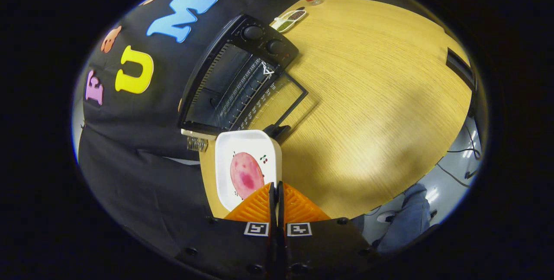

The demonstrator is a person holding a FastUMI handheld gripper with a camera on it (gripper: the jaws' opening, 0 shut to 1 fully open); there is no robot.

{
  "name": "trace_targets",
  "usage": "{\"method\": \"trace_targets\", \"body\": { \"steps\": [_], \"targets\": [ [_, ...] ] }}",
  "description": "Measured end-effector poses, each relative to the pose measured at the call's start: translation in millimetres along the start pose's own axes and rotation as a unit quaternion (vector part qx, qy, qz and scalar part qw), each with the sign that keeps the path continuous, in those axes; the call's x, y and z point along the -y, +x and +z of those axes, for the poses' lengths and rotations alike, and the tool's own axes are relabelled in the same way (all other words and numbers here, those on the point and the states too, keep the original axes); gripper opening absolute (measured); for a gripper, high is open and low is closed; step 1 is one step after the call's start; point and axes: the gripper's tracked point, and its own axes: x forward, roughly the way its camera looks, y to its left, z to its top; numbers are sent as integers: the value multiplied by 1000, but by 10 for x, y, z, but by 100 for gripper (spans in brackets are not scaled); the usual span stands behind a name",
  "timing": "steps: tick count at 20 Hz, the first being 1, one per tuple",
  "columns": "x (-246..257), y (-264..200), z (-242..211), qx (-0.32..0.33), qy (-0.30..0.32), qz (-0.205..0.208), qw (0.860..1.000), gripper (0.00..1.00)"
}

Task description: Open the toaster oven, put the food inside, and close the toaster oven door.

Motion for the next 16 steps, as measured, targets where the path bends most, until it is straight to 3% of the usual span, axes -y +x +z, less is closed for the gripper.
{"method": "trace_targets", "body": {
  "steps": [6, 16],
  "targets": [
    [-189, 284, 243, 63, 78, -1, 995, 1],
    [-689, 778, 604, 100, 168, 23, 980, 2]
  ]
}}
